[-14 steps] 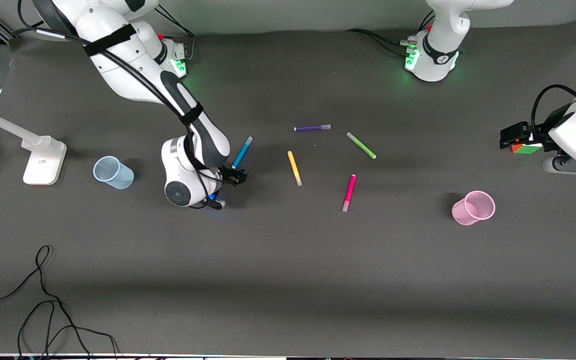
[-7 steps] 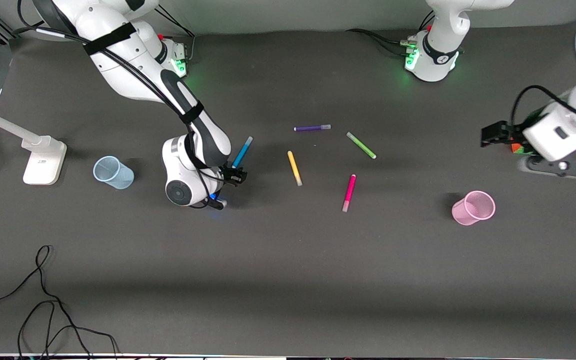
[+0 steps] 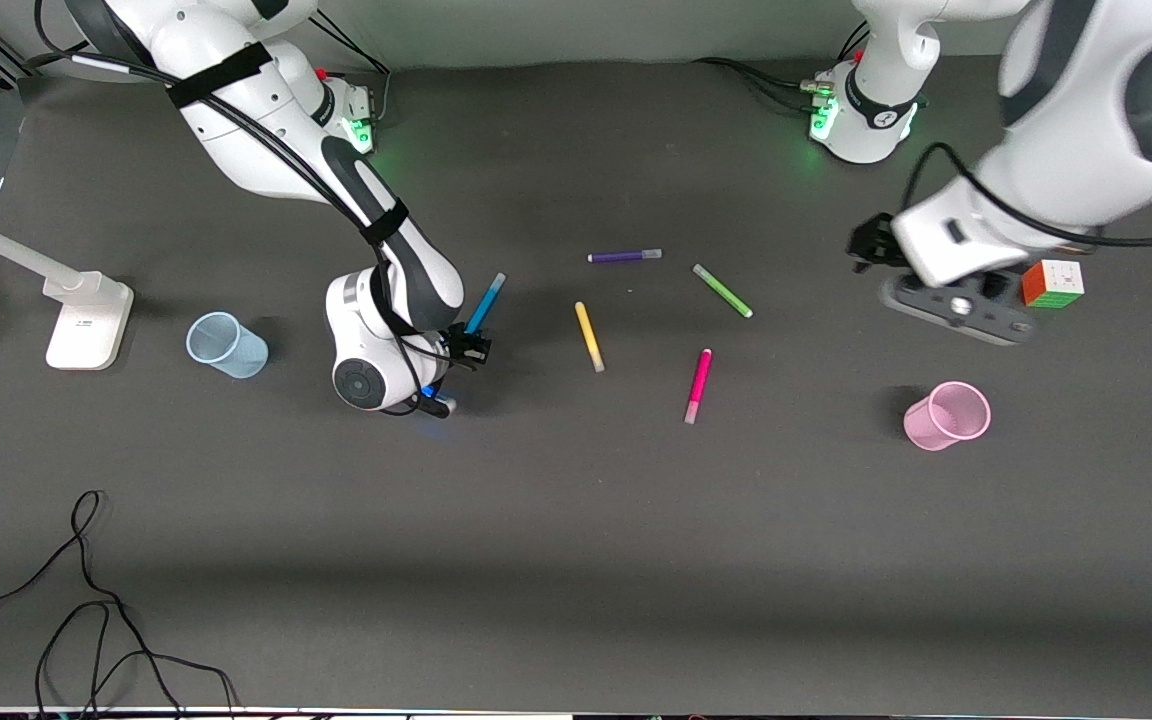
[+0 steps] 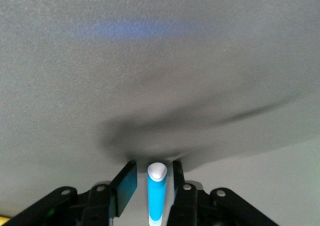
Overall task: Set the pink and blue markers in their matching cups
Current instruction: 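Lift the blue marker with the right gripper while the left gripper reaches pink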
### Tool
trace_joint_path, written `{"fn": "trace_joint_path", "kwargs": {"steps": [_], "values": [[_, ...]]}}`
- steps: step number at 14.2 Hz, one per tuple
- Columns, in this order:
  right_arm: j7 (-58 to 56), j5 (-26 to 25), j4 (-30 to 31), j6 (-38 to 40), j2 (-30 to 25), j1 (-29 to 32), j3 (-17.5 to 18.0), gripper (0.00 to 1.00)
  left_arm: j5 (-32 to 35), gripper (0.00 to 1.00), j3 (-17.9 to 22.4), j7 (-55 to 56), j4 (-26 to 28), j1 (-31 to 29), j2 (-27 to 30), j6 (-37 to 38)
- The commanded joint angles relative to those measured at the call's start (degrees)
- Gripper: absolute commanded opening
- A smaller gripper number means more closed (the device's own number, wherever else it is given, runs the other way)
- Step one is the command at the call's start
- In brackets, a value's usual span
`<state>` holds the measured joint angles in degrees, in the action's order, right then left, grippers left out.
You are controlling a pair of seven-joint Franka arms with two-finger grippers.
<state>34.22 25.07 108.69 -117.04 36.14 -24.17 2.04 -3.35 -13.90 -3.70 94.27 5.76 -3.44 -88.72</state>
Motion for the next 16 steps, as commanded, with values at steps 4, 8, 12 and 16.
{"fn": "trace_joint_path", "kwargs": {"steps": [4,8,12,16], "values": [[1.1,2.2,1.9,-1.1,-0.8,0.1,1.2,0.13,-0.2,1.0,-4.0,-0.3,8.4,1.9,0.0,-9.5],[1.0,2.2,1.5,-0.6,-1.2,0.3,1.2,0.0,-0.2,1.0,-4.0,0.1,15.8,3.7,-2.2,-20.9],[0.8,0.3,1.3,5.6,-8.6,1.0,0.5,0.0,0.8,1.0,-3.9,2.4,17.5,6.6,-10.2,-31.6],[0.8,-13.3,1.3,12.3,-21.9,3.9,-0.7,0.0,4.3,1.0,-3.9,4.3,20.2,7.5,-16.0,-40.3]]}}
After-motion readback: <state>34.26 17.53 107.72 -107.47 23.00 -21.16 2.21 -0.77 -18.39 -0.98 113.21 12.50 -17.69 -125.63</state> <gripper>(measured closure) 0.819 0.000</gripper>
